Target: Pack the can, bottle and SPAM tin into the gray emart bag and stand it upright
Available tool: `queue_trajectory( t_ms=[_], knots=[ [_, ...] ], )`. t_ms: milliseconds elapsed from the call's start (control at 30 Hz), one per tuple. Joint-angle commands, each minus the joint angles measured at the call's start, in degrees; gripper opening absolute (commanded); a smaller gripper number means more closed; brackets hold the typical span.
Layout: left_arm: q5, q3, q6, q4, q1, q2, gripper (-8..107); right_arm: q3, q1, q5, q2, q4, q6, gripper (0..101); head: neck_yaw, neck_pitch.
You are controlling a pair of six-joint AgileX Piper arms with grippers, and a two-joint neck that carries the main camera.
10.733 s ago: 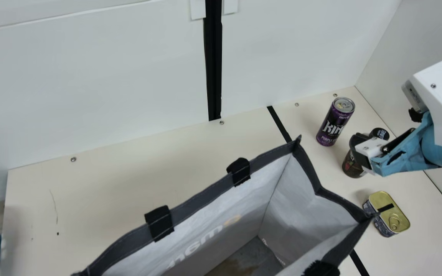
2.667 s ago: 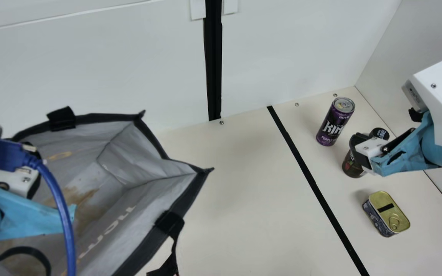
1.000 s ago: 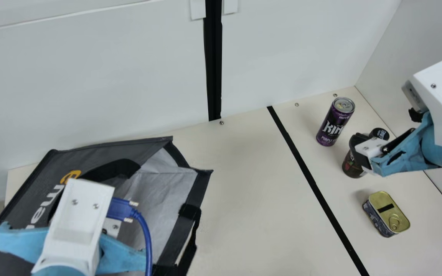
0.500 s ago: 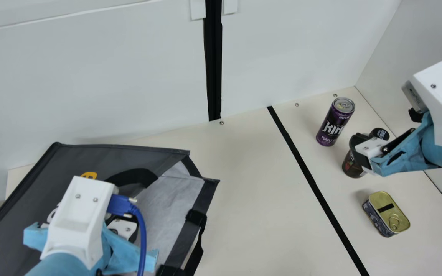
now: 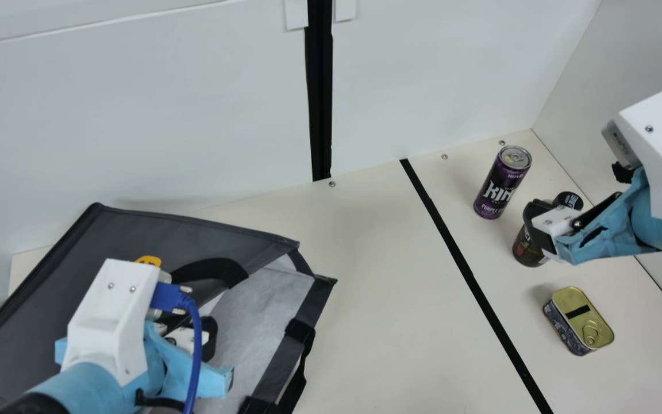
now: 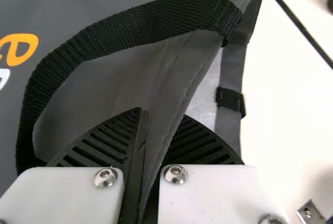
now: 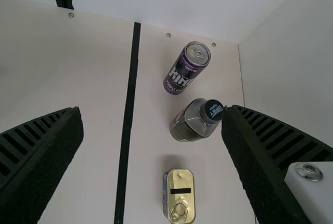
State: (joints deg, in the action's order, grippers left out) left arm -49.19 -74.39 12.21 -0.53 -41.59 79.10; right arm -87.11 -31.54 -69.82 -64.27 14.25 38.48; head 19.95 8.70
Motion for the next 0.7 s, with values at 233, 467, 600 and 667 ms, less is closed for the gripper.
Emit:
queue_trajectory(
  t_ms=[233,467,600,667],
  knots=[
    [0.84,0.53,-8.09,-13.24,4.34,1.20,-8,0.00,0.00,0.00,0.00,0.00,0.00,95,0.05,1.30],
    [0.67,0.51,-12.49,-20.02,7.38,2.42,-8,0.00,0.00,0.00,0.00,0.00,0.00,95,0.05,1.30],
    [0.70,0.40,-13.83,-22.58,8.97,3.02,-8,0.00,0.00,0.00,0.00,0.00,0.00,95,0.05,1.30],
    [0.74,0.32,-14.29,-23.60,9.72,3.28,-8,0.00,0.00,0.00,0.00,0.00,0.00,95,0.05,1.30]
  ],
)
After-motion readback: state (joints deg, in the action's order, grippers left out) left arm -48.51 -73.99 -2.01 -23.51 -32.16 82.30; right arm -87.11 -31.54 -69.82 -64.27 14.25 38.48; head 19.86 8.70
